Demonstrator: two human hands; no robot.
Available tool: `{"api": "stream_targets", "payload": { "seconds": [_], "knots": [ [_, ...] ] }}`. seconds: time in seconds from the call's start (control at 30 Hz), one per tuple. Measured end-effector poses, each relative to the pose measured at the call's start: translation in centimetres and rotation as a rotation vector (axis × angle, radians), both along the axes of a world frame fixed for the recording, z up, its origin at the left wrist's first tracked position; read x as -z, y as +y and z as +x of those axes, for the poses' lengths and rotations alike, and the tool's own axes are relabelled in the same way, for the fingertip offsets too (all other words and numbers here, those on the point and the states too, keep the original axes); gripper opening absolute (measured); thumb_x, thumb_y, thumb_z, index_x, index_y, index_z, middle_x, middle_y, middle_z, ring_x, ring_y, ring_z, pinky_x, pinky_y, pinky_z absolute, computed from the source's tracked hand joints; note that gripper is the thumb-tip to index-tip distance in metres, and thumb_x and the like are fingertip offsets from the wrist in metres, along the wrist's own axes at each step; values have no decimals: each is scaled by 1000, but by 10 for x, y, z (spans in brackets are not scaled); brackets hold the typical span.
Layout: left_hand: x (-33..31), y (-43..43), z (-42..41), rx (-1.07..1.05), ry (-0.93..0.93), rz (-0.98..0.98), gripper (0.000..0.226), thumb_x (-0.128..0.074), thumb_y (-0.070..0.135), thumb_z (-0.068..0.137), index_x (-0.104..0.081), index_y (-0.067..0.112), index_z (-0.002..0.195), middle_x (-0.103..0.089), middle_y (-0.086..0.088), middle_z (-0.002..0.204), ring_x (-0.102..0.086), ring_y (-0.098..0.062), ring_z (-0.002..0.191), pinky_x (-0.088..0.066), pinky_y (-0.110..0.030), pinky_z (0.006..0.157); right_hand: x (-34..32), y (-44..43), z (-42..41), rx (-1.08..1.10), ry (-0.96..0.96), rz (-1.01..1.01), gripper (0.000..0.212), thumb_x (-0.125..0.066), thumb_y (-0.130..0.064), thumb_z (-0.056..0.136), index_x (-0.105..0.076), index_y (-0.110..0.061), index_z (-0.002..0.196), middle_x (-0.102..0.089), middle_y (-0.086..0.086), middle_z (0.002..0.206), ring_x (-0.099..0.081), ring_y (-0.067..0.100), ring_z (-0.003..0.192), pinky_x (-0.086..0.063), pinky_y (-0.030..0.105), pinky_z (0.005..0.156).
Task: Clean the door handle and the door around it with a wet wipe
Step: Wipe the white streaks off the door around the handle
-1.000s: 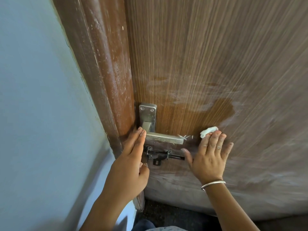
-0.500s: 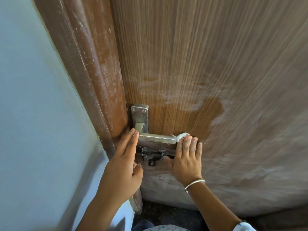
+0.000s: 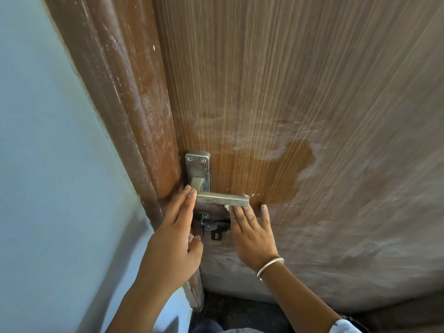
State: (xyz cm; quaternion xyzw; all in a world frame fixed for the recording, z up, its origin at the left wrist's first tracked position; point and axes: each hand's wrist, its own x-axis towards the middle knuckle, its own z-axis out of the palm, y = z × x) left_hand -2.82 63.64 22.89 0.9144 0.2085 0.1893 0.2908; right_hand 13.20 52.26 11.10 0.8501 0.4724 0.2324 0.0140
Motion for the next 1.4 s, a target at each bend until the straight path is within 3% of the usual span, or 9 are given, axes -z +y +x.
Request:
{"api": "stream_targets", "payload": {
  "seconds": [0.2,0.37,0.5,0.6,0.8,1.0,1.17,1.3,1.4],
  "knots": [
    [3,3,0,8,-3,18,84,-65,4,77,-20,25,145,-15,16,153,-59,-6,80,-48,-15,64,-16,22,-8,-41,50,-60,65,-32,-52,91,-41,-7,137,-48,7,140,-37,26,130,-2,57,112],
    [3,1,0,16,-15,16,84,-64,3,77,-20,24,145,-11,21,149,-62,-14,90,-47,-14,64,-20,22,-9,-33,68,-93,75,-31,-62,87,-43,-6,136,-54,6,134,-48,26,123,2,56,112],
    [1,3,-1,13,-11,-8,84,-63,3,77,-19,27,145,-10,24,150,-55,2,69,-51,-20,62,-17,8,-2,-22,38,-85,76,-40,-64,85,-39,-10,139,-47,3,140,-33,24,132,4,56,112],
    [1,2,-2,21,6,-5,85,-63,6,79,-16,31,145,-1,34,146,-55,2,66,-52,-20,60,-14,-18,10,77,1,6,76,-34,-66,85,-42,-10,136,-42,6,142,-29,27,133,0,58,110],
    [3,1,-2,14,-7,-7,86,-63,4,78,-17,29,146,-5,29,149,-56,1,66,-53,-20,58,-21,-28,21,310,-53,206,84,-20,-67,88,-29,1,137,-23,21,145,-22,40,134,2,58,110],
    [2,1,-1,16,-7,-15,85,-62,3,77,-19,27,146,-6,29,148,-53,6,69,-48,-17,61,-15,-5,8,100,-117,130,73,-38,-61,85,-37,-8,135,-24,8,147,-28,28,133,0,56,111],
    [3,2,-2,26,5,-8,85,-62,5,78,-17,30,146,-2,34,146,-54,4,66,-44,-11,58,-15,-21,18,139,-215,168,78,-37,-61,87,-25,-9,143,-16,1,153,-25,26,136,0,58,112],
    [5,3,-2,36,3,-18,86,-61,5,79,-15,31,146,-3,32,149,-53,7,72,-41,-8,60,-29,-38,33,315,-268,318,80,-33,-64,88,-32,0,137,-24,19,146,-21,36,137,-1,61,110],
    [6,3,-2,38,5,-18,86,-62,5,78,-16,29,146,-4,30,148,-53,10,73,-38,-5,59,-37,-28,30,357,-213,397,84,-31,-63,89,-23,3,140,-18,27,146,-13,43,138,0,61,111]
  ]
}}
